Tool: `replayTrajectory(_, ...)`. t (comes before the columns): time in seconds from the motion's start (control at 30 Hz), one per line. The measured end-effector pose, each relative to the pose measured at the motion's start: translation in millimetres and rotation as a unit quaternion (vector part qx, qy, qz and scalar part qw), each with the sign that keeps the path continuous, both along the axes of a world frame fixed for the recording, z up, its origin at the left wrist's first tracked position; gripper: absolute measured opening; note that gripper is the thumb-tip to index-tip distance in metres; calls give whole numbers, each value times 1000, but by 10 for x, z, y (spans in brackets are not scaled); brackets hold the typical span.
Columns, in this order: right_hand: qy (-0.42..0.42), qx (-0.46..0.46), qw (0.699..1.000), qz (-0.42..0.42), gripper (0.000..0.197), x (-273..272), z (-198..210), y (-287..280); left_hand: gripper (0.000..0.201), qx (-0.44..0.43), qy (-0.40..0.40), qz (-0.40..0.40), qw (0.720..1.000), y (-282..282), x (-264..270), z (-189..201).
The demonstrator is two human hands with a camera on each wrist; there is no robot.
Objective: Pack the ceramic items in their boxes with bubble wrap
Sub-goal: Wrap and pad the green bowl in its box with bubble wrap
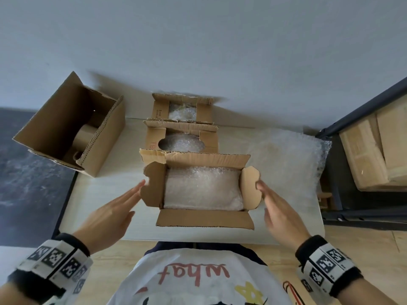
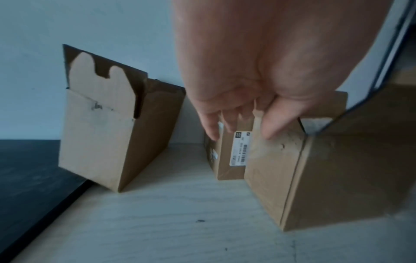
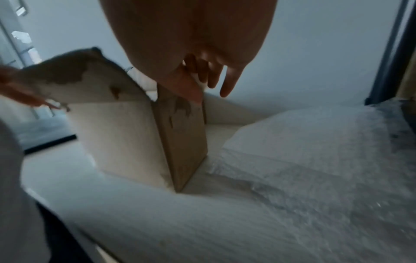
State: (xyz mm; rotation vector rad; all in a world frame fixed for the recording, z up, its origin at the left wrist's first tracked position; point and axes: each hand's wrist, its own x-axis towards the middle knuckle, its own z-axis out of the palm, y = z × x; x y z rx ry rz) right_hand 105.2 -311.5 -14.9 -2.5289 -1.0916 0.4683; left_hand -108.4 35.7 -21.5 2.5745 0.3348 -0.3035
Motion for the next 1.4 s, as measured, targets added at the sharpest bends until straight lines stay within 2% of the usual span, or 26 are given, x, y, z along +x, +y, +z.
replayTrajectory(0.13, 8, -44, 996, 74, 93, -97, -89, 18, 90, 8, -25, -87, 996, -98, 56, -79)
replayTrajectory(0.27, -2, -77, 990, 115, 97, -82, -162, 23, 94, 17, -14, -120, 993, -142, 141, -108)
replayTrajectory(0.4, -12, -90, 987, 135, 98, -27, -243, 12, 85, 44, 1, -125, 991, -146, 175, -120)
replayTrajectory(0.53, 6, -59, 989, 136, 82, 42, -205, 45, 78, 41, 17, -108, 993, -158, 210, -83)
replayTrajectory(0.63, 54, 5, 995, 87, 65, 97, -120, 105, 74, -2, -33, -63, 997, -187, 296, -2)
replayTrajectory(0.7, 84, 39, 994, 51, 61, 126, -79, 160, 61, -39, -76, -32, 996, -202, 367, 34)
replayTrajectory(0.77, 90, 65, 993, 27, 50, 157, -59, 226, 31, -51, -101, -3, 994, -219, 445, 39)
replayTrajectory(0.8, 84, 77, 993, 19, 43, 170, -56, 256, 25, -49, -100, 10, 994, -226, 480, 29)
replayTrajectory(0.87, 66, 87, 994, 12, 38, 196, -61, 310, 37, -56, -80, 47, 994, -222, 530, -1)
replayTrajectory(0.93, 54, 72, 996, 0, 49, 219, -81, 339, 61, -72, -52, 89, 992, -206, 565, -8)
replayTrajectory(1.0, 70, 63, 995, -41, 78, 262, -110, 358, 94, -85, -41, 104, 990, -177, 602, -8)
replayTrajectory(1.07, 125, 66, 986, -85, 112, 347, -121, 392, 120, -90, -37, 88, 991, -146, 652, 20)
replayTrajectory(1.1, 161, 72, 979, -98, 123, 389, -115, 413, 125, -90, -34, 76, 992, -129, 678, 33)
replayTrajectory(1.17, 215, 95, 966, -103, 129, 446, -104, 450, 128, -96, -19, 64, 993, -95, 735, 49)
replayTrajectory(1.27, 247, 122, 956, -99, 115, 444, -102, 446, 117, -105, -12, 61, 992, -67, 750, 48)
replayTrajectory(1.4, 220, 109, 967, -72, 68, 348, -154, 359, 75, -96, -48, 55, 993, -110, 624, -16)
